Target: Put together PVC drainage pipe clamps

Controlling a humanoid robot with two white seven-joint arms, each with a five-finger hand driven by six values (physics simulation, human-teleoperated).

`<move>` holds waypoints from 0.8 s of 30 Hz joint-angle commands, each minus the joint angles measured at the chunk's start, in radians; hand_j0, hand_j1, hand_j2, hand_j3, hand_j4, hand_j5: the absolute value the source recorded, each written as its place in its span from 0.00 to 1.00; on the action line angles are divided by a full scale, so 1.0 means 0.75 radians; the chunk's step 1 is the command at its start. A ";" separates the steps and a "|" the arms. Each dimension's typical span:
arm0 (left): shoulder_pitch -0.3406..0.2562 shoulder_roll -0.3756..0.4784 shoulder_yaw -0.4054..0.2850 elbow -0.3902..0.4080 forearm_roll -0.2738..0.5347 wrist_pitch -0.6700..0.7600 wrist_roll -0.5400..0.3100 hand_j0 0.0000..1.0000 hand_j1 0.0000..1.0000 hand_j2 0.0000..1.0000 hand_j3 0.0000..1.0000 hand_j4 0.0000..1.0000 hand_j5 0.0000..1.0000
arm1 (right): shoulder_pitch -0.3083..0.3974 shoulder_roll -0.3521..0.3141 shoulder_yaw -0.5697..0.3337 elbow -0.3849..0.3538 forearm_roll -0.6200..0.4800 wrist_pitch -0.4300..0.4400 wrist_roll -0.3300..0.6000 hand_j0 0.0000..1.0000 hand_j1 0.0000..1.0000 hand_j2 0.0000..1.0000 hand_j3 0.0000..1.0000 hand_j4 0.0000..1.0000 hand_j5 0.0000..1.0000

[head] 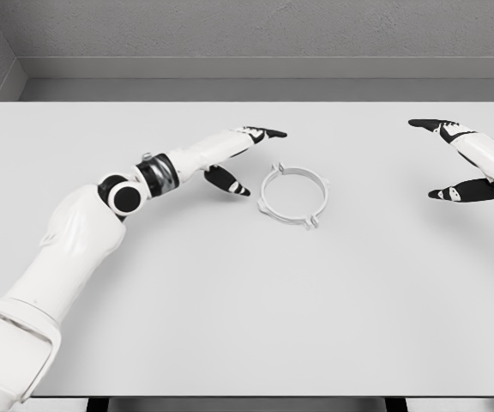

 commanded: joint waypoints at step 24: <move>0.002 -0.036 0.002 0.032 0.007 0.002 0.005 1.00 1.00 1.00 1.00 1.00 1.00 | 0.000 -0.001 -0.002 0.005 -0.011 0.003 -0.001 1.00 1.00 1.00 1.00 1.00 1.00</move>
